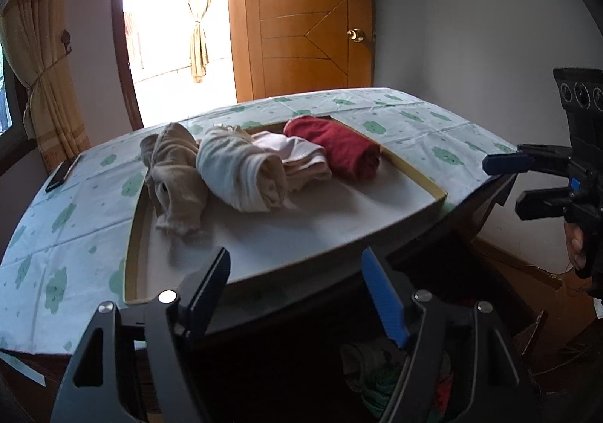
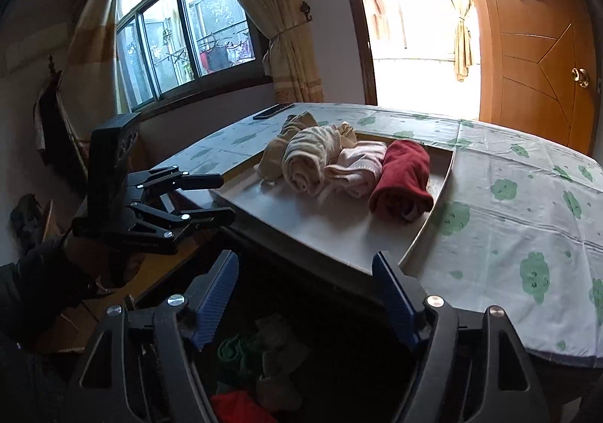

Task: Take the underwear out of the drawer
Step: 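Move both open grippers back down into the open drawer, then close right gripper on red underwear while left gripper closes on green striped underwear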

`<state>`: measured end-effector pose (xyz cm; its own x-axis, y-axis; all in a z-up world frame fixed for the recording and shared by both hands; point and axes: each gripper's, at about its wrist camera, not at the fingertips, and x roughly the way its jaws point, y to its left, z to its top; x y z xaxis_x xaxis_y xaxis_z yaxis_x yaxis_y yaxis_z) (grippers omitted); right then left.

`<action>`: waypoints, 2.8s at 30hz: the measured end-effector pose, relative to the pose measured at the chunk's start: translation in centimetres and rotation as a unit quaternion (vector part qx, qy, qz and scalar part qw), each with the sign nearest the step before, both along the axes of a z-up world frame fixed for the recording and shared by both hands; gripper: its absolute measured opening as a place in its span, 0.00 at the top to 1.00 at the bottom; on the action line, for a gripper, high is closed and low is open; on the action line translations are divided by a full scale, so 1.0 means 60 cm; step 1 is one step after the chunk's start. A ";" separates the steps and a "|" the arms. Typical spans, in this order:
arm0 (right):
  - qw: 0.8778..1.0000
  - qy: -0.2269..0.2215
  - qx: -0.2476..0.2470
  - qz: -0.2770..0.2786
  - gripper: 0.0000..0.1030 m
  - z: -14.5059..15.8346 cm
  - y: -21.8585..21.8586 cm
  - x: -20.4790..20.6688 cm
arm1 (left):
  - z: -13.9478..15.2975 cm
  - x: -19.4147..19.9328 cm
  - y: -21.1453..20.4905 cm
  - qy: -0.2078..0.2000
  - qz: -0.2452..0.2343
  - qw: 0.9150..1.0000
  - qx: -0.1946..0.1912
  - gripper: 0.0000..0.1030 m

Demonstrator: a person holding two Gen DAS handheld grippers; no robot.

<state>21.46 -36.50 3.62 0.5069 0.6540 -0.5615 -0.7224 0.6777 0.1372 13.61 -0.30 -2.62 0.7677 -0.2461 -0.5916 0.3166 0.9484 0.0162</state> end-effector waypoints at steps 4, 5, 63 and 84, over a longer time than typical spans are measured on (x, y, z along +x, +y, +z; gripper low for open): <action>1.000 0.004 -0.024 0.012 0.27 -0.025 -0.022 -0.045 | -0.038 -0.034 -0.007 0.017 -0.003 1.000 -0.012 0.29; 0.999 0.004 -0.032 0.014 0.27 -0.030 -0.026 -0.054 | -0.048 -0.041 -0.007 0.023 -0.003 1.000 -0.017 0.29; 0.897 0.336 -0.223 0.181 0.37 -0.346 0.080 -0.026 | -0.167 -0.123 -0.012 0.142 0.042 0.984 -0.104 0.19; 0.978 0.206 -0.010 0.029 0.57 -0.230 -0.013 -0.054 | -0.178 -0.109 -0.041 0.187 0.044 0.977 -0.087 0.20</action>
